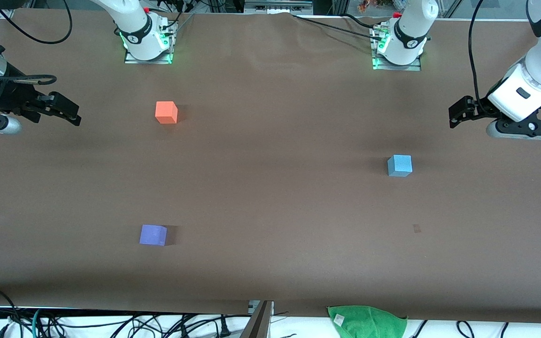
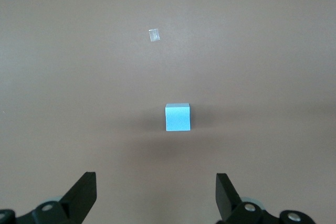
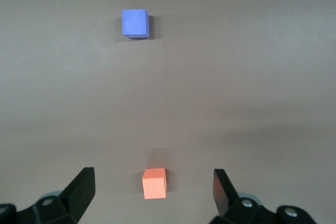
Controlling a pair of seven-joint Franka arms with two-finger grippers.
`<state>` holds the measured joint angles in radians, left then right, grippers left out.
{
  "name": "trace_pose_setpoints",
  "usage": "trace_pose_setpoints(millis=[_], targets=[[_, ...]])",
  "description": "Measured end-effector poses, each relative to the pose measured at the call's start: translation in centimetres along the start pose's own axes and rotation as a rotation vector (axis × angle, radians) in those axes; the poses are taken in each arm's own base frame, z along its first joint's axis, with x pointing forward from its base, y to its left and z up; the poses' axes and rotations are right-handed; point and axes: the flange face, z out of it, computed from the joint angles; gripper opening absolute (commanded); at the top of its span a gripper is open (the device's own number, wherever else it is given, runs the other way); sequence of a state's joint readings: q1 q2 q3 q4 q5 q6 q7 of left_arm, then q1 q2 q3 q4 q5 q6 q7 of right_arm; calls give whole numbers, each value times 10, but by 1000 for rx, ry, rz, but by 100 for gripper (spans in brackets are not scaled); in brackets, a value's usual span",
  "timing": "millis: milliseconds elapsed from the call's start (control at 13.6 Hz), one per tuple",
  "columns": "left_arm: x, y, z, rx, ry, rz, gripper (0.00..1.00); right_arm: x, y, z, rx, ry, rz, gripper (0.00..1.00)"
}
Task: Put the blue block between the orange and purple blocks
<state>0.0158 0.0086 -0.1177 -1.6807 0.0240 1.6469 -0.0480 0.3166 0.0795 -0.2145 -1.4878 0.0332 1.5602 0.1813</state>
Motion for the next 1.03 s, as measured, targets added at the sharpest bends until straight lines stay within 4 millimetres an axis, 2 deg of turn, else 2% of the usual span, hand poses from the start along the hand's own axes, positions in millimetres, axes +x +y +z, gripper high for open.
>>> trace_pose_setpoints(millis=[1028], targets=[[4,-4,13,-1,-44,-10,100,0,2,0,0,0,3,99]])
